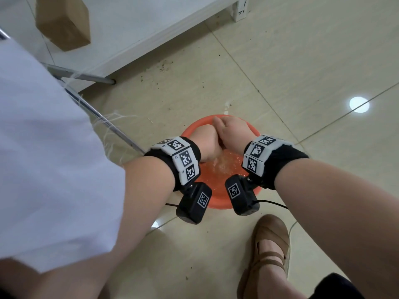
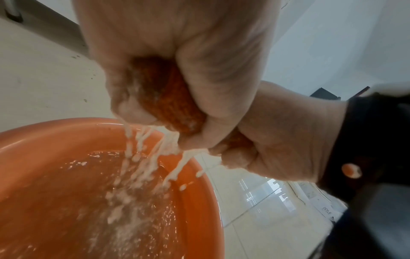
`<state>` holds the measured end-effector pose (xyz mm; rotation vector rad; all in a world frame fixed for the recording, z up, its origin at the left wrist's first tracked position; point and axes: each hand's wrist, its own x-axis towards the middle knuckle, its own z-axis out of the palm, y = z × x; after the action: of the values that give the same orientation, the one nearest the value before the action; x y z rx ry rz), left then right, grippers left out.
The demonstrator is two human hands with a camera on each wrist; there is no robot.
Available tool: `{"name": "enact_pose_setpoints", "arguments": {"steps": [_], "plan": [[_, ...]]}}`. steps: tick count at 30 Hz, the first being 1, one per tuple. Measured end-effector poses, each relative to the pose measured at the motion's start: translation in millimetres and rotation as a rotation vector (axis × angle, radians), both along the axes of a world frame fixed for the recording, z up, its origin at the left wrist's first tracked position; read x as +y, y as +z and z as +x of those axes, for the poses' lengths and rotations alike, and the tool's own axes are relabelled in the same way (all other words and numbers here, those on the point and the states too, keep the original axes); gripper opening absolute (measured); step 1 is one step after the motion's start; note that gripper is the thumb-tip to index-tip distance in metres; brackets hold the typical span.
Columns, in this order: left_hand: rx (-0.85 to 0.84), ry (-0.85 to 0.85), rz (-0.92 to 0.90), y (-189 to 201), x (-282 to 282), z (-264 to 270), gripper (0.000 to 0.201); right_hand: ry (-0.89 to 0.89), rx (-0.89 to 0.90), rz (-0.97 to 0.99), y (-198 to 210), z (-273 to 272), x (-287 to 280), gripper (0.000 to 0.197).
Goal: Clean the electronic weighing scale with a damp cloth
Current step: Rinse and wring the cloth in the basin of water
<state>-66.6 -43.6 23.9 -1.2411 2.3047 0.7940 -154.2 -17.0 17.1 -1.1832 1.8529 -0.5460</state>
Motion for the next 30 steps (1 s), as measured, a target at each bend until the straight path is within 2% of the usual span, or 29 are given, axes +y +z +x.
{"name": "enact_pose_setpoints", "arguments": {"steps": [5, 9, 11, 14, 16, 18, 20, 22, 23, 30], "plan": [[0.022, 0.068, -0.03, 4, 4, 1, 0.031, 0.007, 0.053, 0.038, 3, 2, -4, 0.041], [0.118, 0.096, -0.06, 24, 10, 3, 0.013, 0.05, 0.049, 0.017, 16, -1, -5, 0.039], [0.182, 0.122, -0.034, 34, 13, 9, 0.023, 0.105, 0.058, 0.003, 28, -6, 0, 0.038], [0.271, 0.236, 0.041, 44, 15, 21, 0.058, 0.172, 0.108, 0.03, 51, -16, 11, 0.036], [0.275, 0.264, 0.036, 49, 16, 22, 0.067, 0.159, 0.114, 0.048, 64, -24, 17, 0.033], [0.278, 0.276, 0.042, 61, 24, 23, 0.063, 0.117, 0.072, 0.031, 79, -28, 25, 0.023], [0.31, 0.265, 0.038, 74, 37, 22, 0.047, 0.091, 0.045, 0.014, 98, -31, 32, 0.016], [0.38, 0.272, 0.006, 88, 48, 20, 0.028, 0.09, 0.038, 0.017, 118, -34, 38, 0.02], [0.413, 0.279, -0.011, 99, 55, 20, 0.025, 0.099, 0.05, 0.014, 130, -35, 42, 0.023], [0.498, 0.227, -0.092, 195, 91, 12, 0.025, 0.037, 0.183, -0.151, 225, -43, 75, 0.046]]}}
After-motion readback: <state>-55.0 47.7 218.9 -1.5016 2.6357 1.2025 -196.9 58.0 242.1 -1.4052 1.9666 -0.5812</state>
